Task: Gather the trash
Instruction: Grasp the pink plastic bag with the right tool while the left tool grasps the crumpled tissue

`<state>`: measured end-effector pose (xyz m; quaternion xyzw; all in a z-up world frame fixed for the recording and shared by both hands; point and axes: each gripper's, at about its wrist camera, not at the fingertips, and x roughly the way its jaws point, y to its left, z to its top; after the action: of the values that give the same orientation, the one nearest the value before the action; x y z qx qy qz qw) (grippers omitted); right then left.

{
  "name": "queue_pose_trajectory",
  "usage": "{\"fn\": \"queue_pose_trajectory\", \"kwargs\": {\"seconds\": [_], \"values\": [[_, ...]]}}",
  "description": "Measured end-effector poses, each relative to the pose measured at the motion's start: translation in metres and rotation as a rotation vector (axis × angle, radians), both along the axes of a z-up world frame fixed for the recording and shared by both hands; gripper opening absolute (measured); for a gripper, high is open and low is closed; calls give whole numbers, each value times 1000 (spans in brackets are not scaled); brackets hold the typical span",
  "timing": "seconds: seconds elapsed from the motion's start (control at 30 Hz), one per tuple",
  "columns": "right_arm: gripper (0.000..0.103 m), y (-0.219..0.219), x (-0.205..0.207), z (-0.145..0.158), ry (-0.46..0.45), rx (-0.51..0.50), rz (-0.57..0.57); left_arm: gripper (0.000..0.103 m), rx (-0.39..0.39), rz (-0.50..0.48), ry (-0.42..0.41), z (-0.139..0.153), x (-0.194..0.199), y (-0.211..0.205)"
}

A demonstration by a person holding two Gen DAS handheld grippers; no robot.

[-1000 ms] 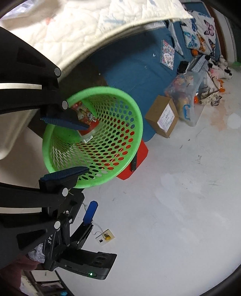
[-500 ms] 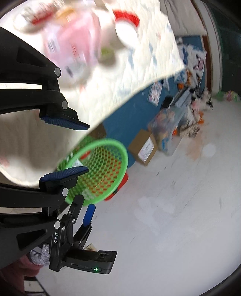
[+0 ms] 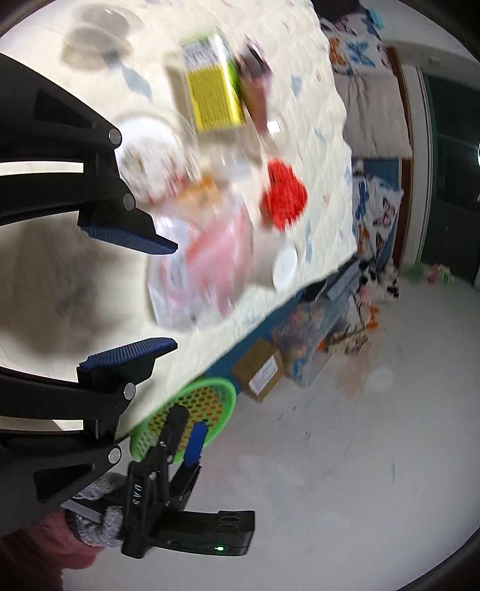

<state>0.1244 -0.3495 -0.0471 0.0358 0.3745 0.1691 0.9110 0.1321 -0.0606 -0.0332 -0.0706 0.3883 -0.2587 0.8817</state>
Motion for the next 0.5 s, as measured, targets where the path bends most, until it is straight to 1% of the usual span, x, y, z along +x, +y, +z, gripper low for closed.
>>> {"fn": "queue_pose_trajectory", "kwargs": {"seconds": [0.1,0.3,0.5], "values": [[91,20,10,-3,3,4,49,46,-2,41,8,-4,-2,15],[91,57,33,-14,26,-23,130,46,-18,119,34,-16,-13,55],[92,80,59,-27,52,-50,162,46,-25,149,38,-22,-21,68]]}}
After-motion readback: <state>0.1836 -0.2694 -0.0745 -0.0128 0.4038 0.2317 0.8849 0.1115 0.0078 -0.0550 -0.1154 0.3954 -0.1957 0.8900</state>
